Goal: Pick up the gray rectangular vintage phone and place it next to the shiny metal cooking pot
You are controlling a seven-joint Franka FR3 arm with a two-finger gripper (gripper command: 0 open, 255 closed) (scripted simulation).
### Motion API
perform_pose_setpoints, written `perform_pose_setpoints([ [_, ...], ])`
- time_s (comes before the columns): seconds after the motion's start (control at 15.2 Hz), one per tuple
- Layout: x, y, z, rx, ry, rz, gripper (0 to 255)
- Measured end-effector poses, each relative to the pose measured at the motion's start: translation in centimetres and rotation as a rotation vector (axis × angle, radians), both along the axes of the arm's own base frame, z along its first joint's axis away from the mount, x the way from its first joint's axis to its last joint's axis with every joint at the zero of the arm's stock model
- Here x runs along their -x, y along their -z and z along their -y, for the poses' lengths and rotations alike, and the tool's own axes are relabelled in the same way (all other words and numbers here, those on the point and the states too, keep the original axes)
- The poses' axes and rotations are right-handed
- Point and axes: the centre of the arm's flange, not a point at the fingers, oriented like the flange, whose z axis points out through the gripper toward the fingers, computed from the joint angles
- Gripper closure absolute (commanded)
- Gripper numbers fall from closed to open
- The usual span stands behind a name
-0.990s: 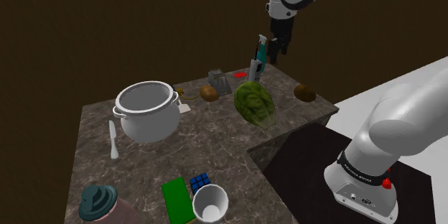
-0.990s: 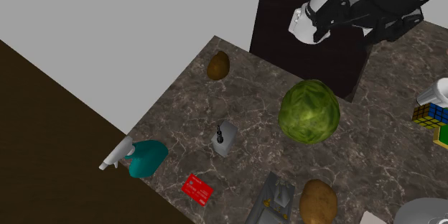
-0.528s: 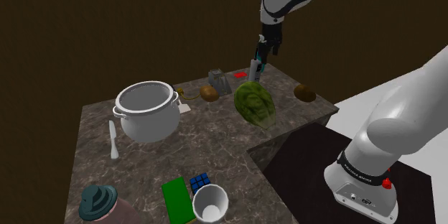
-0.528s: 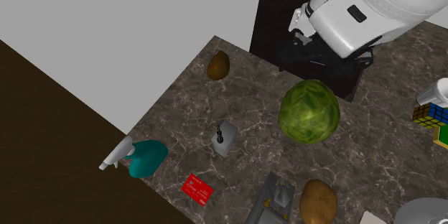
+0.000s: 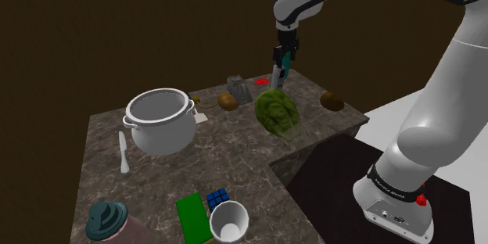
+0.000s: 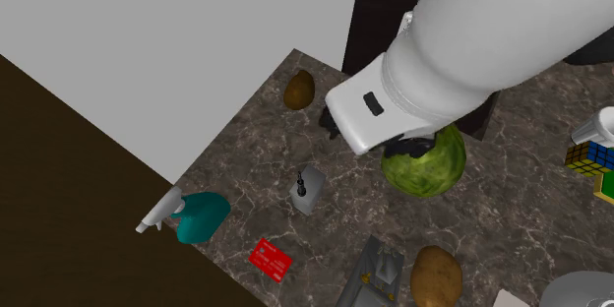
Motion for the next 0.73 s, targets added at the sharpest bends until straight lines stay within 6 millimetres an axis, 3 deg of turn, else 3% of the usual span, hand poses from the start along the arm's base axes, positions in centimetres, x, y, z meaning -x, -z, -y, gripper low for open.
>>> perform_pose_setpoints([
  [0.4,-4.4,3.2,5.8,-0.001,0.06,0.007,0],
  [0.73,-4.9,6.0,6.7,-0.002,0.069,0.008,0],
])
